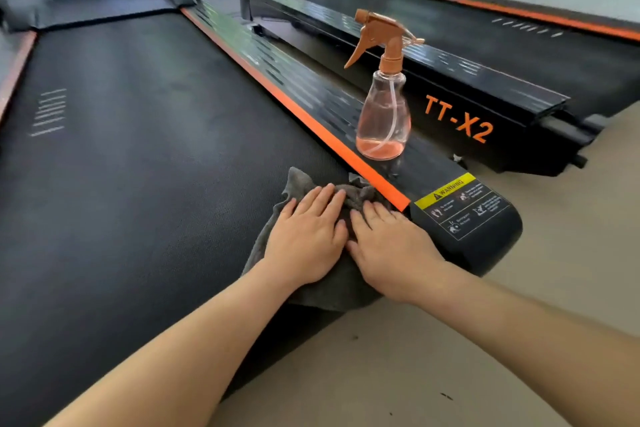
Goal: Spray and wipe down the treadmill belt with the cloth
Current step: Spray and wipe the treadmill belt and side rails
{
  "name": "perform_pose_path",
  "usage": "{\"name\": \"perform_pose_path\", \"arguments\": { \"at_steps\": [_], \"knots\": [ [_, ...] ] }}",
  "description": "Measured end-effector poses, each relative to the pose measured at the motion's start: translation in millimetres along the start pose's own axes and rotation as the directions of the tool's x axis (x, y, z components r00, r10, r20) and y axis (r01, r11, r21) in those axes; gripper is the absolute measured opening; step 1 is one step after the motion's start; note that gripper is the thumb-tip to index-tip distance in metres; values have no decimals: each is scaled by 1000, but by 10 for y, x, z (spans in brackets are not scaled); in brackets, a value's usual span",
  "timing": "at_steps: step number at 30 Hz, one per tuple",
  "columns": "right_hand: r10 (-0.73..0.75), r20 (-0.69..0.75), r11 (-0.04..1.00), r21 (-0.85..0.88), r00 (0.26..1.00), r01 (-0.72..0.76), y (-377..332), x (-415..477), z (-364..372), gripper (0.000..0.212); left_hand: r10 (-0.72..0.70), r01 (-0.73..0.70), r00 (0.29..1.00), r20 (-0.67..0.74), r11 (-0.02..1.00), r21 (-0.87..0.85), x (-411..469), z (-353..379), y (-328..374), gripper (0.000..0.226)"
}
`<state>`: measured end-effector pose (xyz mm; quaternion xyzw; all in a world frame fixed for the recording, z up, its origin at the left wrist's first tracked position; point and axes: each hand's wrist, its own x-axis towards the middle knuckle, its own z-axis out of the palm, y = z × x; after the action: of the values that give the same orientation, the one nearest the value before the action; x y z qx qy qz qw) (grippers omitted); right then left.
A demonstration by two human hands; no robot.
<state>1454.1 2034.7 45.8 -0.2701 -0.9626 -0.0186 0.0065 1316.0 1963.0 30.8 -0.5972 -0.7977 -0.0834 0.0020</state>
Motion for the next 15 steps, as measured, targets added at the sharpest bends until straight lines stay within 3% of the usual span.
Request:
{"name": "perform_pose_path", "arguments": {
  "at_steps": [2, 4, 6, 9, 11, 12, 13, 15],
  "knots": [
    [-100, -123, 995, -36, 987, 96, 92, -73, 59, 35, -22, 19, 993, -120, 1000, -20, -112, 0, 55, 60],
    [-152, -127, 986, 47, 980, 159, 136, -142, 91, 31, -55, 41, 991, -119, 992, -117, -178, -45, 115, 37],
    [-97, -229, 979, 156, 969, 135, 158, -200, -27, 25, -94, 66, 991, -98, 963, -260, -171, -159, 207, 22],
    [68, -526, 959, 269, 848, 90, 358, -258, -367, 31, -60, -111, 933, -356, 891, -441, 0, -435, 472, 26],
    [113, -644, 985, 171, 757, -2, 564, -277, -569, 39, 5, -208, 860, -511, 917, -341, 180, -571, 693, 36],
    [148, -624, 989, 100, 768, -109, 689, -289, -612, 40, 60, -214, 830, -555, 952, -218, 281, -580, 830, 36],
    [217, -514, 972, 38, 830, -230, 766, -281, -628, 44, 125, -204, 826, -550, 975, -85, 377, -548, 942, 33],
    [355, -136, 932, -26, 925, -361, 765, -249, -470, 55, 212, -205, 884, -416, 977, 61, 464, -335, 1006, 28]
  ]
}}
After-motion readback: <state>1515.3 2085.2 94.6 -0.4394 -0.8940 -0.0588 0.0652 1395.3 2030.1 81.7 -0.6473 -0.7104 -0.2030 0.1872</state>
